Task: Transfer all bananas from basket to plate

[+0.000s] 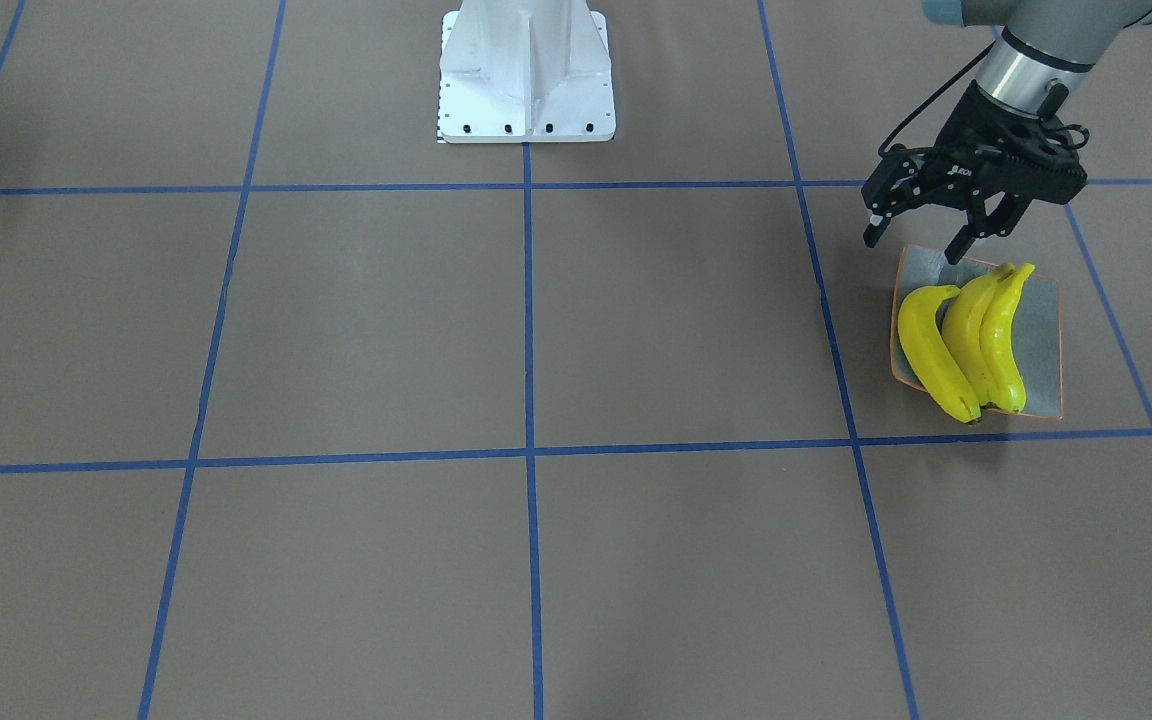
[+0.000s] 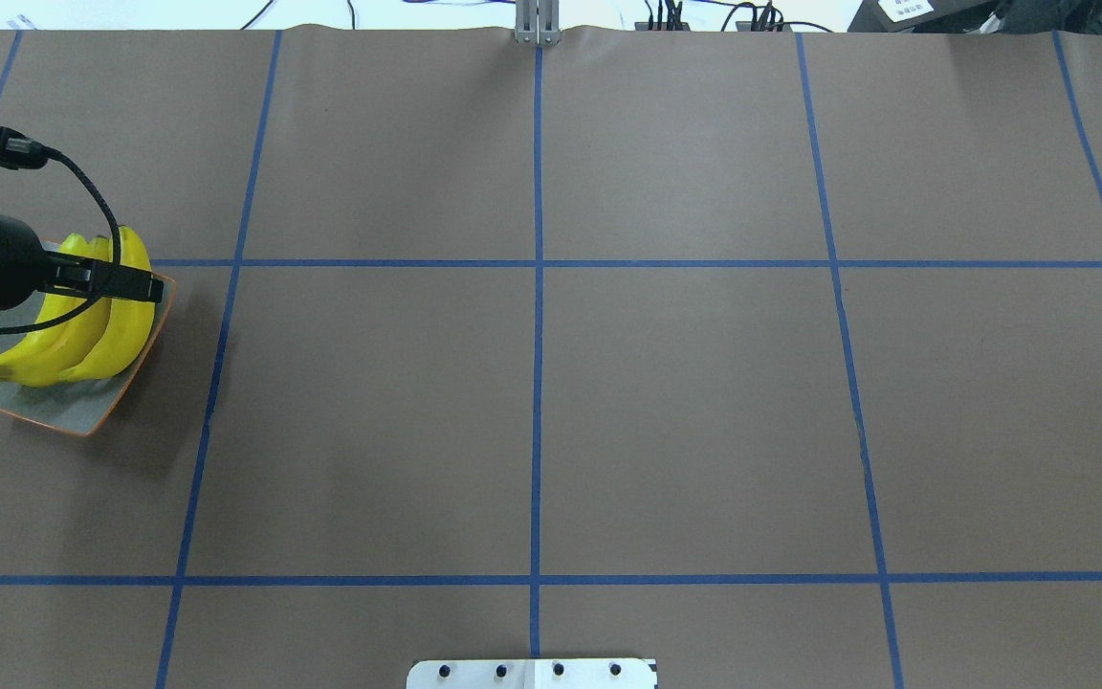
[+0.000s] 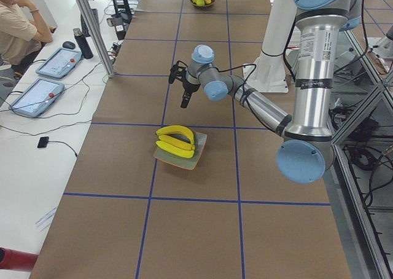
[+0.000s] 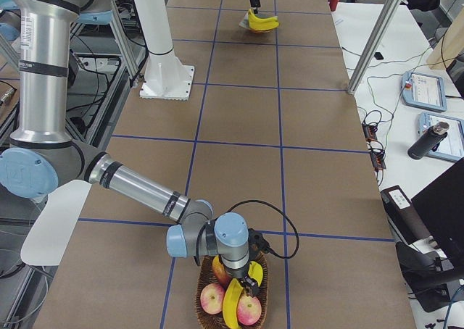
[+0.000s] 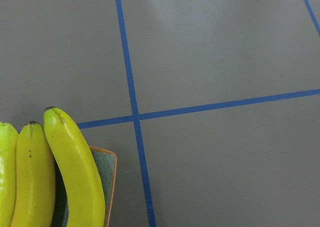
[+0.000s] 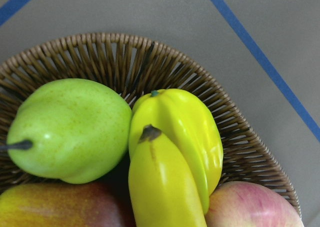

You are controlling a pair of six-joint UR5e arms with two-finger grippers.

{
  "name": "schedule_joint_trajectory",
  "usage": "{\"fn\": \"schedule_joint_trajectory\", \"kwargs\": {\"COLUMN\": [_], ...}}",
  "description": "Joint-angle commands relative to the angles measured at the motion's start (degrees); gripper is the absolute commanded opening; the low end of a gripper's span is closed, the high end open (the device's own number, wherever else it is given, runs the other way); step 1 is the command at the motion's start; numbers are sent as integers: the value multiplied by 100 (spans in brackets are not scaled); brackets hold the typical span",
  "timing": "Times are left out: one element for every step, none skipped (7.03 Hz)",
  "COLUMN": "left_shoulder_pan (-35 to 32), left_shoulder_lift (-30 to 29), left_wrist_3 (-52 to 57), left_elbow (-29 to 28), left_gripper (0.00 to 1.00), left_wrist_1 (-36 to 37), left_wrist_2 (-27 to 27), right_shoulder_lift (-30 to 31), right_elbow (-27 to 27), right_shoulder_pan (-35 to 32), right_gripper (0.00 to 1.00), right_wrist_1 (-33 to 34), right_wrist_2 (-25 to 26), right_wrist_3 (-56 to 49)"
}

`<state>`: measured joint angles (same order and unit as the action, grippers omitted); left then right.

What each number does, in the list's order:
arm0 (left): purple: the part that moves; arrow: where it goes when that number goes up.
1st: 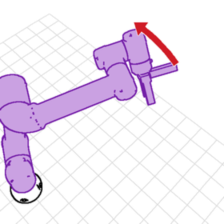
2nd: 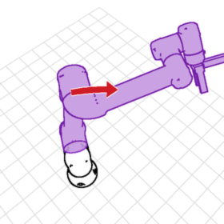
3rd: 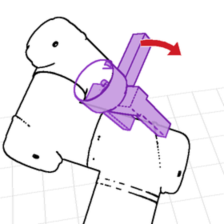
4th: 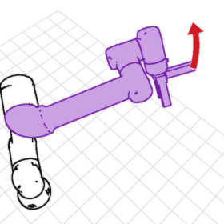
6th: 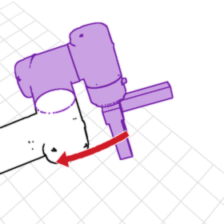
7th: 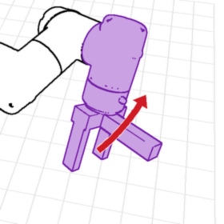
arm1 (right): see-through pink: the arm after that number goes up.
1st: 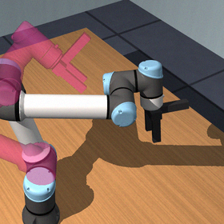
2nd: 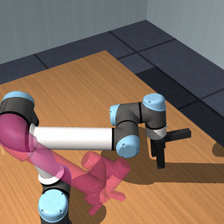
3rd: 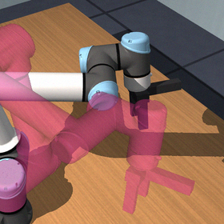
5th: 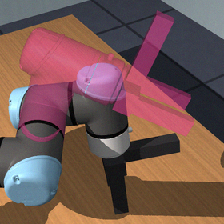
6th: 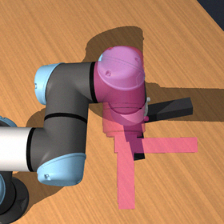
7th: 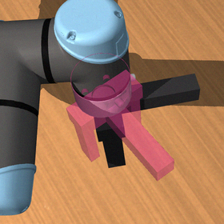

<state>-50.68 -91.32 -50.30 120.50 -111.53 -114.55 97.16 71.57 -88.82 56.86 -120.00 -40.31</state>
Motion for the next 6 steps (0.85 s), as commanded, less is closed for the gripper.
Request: {"fn": "schedule_joint_trajectory", "kwargs": {"left_shoulder_pan": [-4,-4,-4,-4,-4,-4], "left_shoulder_lift": [9,9,9,9,9,0], "left_wrist_3": [2,-6,2,2,2,-6], "left_elbow": [-1,8,8,-1,-1,-1], "left_gripper": [100,100,100,100,100,100], "left_wrist_1": [0,0,0,0,0,0], "left_wrist_2": [3,3,3,3,-5,-6], "right_shoulder_lift": [-13,-66,-75,-84,-118,-119], "right_elbow": [-38,-38,-30,23,49,145], "right_shoulder_pan": [153,206,233,233,224,224], "right_gripper": [80,69,53,32,7,0], "right_wrist_1": [-35,-26,-26,-26,-35,-35], "right_wrist_2": [64,64,64,64,64,38], "right_wrist_3": [6,6,6,-3,-47,-38]}}
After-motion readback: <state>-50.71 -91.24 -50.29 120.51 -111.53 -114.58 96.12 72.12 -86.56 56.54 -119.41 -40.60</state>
